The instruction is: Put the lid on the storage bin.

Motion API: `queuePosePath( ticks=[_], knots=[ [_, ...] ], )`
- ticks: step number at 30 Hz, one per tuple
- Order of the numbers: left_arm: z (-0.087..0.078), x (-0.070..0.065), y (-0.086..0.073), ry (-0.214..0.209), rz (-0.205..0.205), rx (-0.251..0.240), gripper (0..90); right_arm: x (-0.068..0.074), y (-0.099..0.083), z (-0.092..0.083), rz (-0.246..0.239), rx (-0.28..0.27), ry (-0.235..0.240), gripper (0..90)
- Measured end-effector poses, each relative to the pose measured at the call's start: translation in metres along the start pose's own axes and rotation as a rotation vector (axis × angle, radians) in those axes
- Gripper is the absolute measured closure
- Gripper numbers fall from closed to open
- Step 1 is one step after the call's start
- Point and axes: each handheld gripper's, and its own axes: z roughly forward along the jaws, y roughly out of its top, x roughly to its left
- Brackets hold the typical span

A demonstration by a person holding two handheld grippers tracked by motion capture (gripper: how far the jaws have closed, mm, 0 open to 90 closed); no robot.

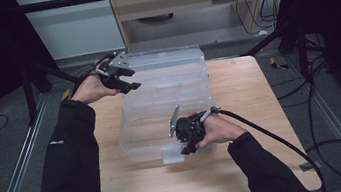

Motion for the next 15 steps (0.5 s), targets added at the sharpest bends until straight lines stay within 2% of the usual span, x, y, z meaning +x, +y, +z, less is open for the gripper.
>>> queuePosePath(
  ticks=[7, 15],
  knots=[
    [0.008, 0.0, 0.003, -0.013, 0.023, 0.018, 49.4, 0.0, 0.0, 0.0, -0.002, 0.001, 0.0, 58.1],
    [0.019, -0.005, 0.009, -0.019, 0.079, 0.038, 59.1, 0.0, 0.0, 0.0, -0.007, -0.001, -0.002, 58.1]
  ],
)
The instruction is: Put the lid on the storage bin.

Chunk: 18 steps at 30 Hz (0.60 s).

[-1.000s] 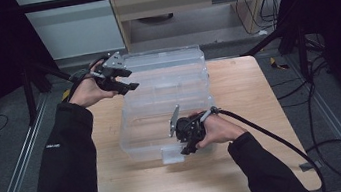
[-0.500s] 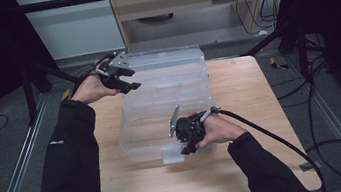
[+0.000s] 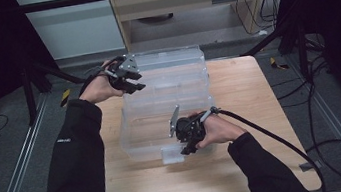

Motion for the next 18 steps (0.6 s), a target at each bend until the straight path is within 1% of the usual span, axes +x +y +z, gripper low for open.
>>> queuePosePath(
  ticks=[4, 7, 11, 14, 15, 17, 18],
  knots=[
    [0.006, -0.001, 0.001, -0.007, 0.022, 0.036, 63.1, 0.0, 0.0, 0.0, 0.002, -0.004, 0.001, 58.1],
    [0.009, -0.003, 0.002, -0.012, 0.037, 0.054, 65.8, 0.0, 0.0, 0.0, 0.0, -0.005, 0.001, 58.1],
    [0.012, -0.004, 0.005, -0.014, 0.052, 0.056, 69.0, 0.0, 0.0, 0.0, 0.0, -0.004, 0.0, 58.1],
    [0.012, -0.004, 0.006, -0.013, 0.055, 0.057, 73.3, 0.0, -0.001, 0.0, -0.005, -0.005, 0.001, 58.1],
    [0.012, -0.004, 0.007, -0.013, 0.056, 0.06, 73.6, 0.0, 0.0, 0.0, -0.004, -0.004, 0.001, 58.1],
    [0.012, -0.005, 0.008, -0.007, 0.072, 0.072, 74.0, 0.0, 0.0, 0.0, -0.002, -0.005, 0.0, 58.0],
    [0.013, -0.005, 0.008, -0.002, 0.076, 0.068, 74.2, 0.0, 0.0, 0.0, -0.001, -0.005, 0.001, 58.1]
  ],
)
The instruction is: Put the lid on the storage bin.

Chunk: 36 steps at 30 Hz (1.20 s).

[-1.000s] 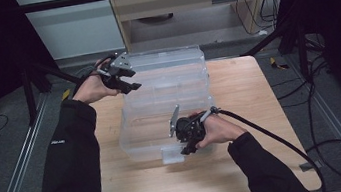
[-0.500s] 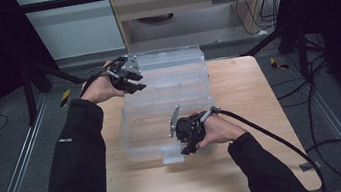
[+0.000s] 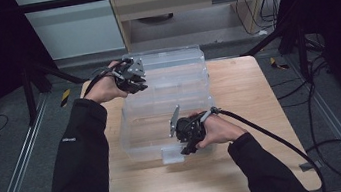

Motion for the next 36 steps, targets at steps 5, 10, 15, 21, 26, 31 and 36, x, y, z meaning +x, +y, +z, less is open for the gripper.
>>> queuePosePath(
  ticks=[5, 10, 15, 21, 26, 31, 36],
  knots=[
    [0.0, -0.001, 0.002, 0.003, 0.009, 0.01, 76.2, 0.0, 0.0, 0.0, -0.002, 0.001, -0.001, 58.0],
    [-0.002, -0.002, 0.007, -0.002, 0.032, 0.049, 78.9, 0.0, -0.001, 0.0, 0.001, -0.009, 0.0, 58.0],
    [-0.004, -0.005, 0.012, 0.0, 0.054, 0.069, 81.2, 0.0, -0.003, 0.0, 0.01, -0.029, -0.003, 57.9],
    [-0.006, -0.005, 0.012, -0.008, 0.058, 0.075, 83.0, -0.001, -0.003, 0.0, 0.02, -0.03, -0.001, 58.0],
    [-0.008, -0.005, 0.013, -0.021, 0.05, 0.071, 84.2, -0.001, -0.003, 0.001, 0.032, -0.031, 0.002, 58.0],
    [-0.013, -0.008, 0.014, -0.046, 0.052, 0.081, 85.9, -0.001, -0.003, 0.001, 0.035, -0.028, 0.008, 58.0],
    [-0.019, -0.014, 0.018, -0.057, 0.067, 0.084, 87.0, -0.001, -0.003, 0.001, 0.041, -0.027, 0.012, 57.9]
  ],
)
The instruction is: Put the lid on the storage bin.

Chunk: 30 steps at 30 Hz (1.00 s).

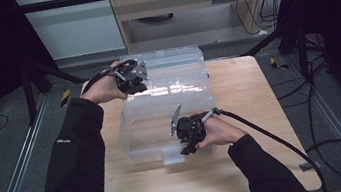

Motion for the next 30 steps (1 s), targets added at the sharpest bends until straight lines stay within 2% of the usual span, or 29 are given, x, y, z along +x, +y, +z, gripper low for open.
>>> queuePosePath(
  ticks=[4, 12, 18, 30],
  knots=[
    [-0.004, -0.005, 0.001, 0.0, 0.011, 0.005, 87.3, 0.0, 0.0, 0.0, 0.01, -0.001, -0.001, 57.9],
    [-0.014, -0.021, -0.002, 0.003, 0.013, -0.033, 87.4, 0.001, -0.001, 0.0, 0.009, -0.008, -0.007, 57.7],
    [-0.02, -0.031, -0.001, -0.005, 0.02, -0.017, 87.5, 0.002, 0.0, 0.0, -0.002, 0.002, 0.005, 57.7],
    [-0.023, -0.04, -0.003, 0.007, 0.019, -0.036, 87.6, 0.004, 0.003, -0.001, -0.025, 0.039, 0.009, 57.6]
  ],
)
